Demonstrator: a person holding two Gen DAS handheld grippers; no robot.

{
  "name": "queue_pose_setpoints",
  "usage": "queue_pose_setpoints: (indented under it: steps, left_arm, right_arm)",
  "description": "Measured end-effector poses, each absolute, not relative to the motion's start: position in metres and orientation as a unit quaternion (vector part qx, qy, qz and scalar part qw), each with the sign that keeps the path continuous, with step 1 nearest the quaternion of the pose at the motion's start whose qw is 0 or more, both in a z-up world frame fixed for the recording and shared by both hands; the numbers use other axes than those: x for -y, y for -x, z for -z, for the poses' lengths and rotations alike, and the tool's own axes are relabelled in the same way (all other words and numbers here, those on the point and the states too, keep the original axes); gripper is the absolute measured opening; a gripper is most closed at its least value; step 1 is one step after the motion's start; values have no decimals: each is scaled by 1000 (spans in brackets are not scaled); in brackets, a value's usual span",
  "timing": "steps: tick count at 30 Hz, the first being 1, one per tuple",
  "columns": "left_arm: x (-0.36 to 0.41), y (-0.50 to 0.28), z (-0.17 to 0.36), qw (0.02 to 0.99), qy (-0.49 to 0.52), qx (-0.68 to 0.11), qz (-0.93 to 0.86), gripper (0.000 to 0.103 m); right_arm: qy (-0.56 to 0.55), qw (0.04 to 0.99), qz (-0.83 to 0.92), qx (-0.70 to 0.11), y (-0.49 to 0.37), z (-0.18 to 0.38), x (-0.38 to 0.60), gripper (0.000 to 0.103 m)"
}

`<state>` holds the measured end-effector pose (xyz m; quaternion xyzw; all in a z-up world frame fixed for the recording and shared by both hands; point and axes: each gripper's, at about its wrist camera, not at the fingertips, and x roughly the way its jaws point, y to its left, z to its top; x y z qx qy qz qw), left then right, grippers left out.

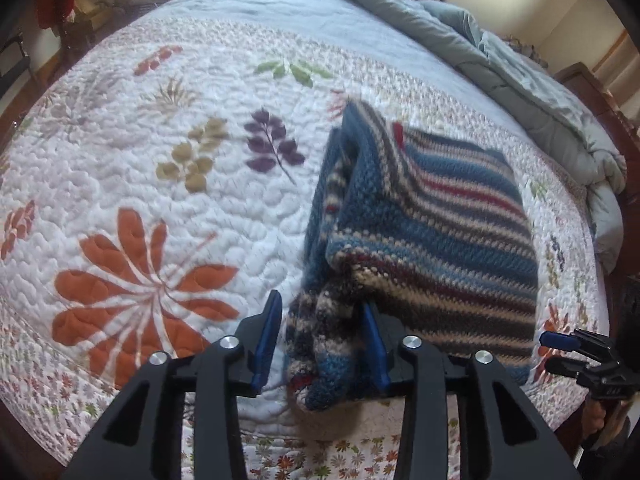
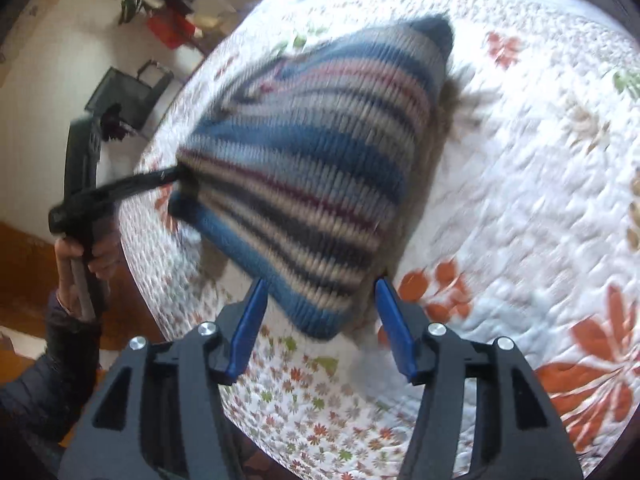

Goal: Fold small clothes

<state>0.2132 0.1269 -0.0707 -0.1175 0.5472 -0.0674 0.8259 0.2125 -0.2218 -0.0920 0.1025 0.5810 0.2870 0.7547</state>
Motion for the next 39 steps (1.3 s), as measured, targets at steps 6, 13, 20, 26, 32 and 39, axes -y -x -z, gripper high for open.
queue_pose_setpoints:
  steps: [6,13,20,26,32,39]
  left_arm:
    - [-134,-242,68,800,161,-576,53,45]
    - [-145,-195,81,797,135,-586,56,56]
    - [-127,-187,103,812,59,-579,46,60]
    - [-147,-173,60,835,98,-538,60,66]
    - [-142,-206,24,860,113,-490,83,79]
    - [-104,-307,63,838,107,-530,74,77]
  right_arm:
    - [-152,757,-252,-584,-265,91,237,60]
    - [-120,755,-255,-592,-266,104,218,62]
    - [-98,737,-249,-621,-246,132,199,62]
    - [-83,754,-256,-600,-238,106,208,63]
    - [-116,780,-252,-562,-264,71,220,70]
    - [-151,772,-226,-574,-329,90,225,72]
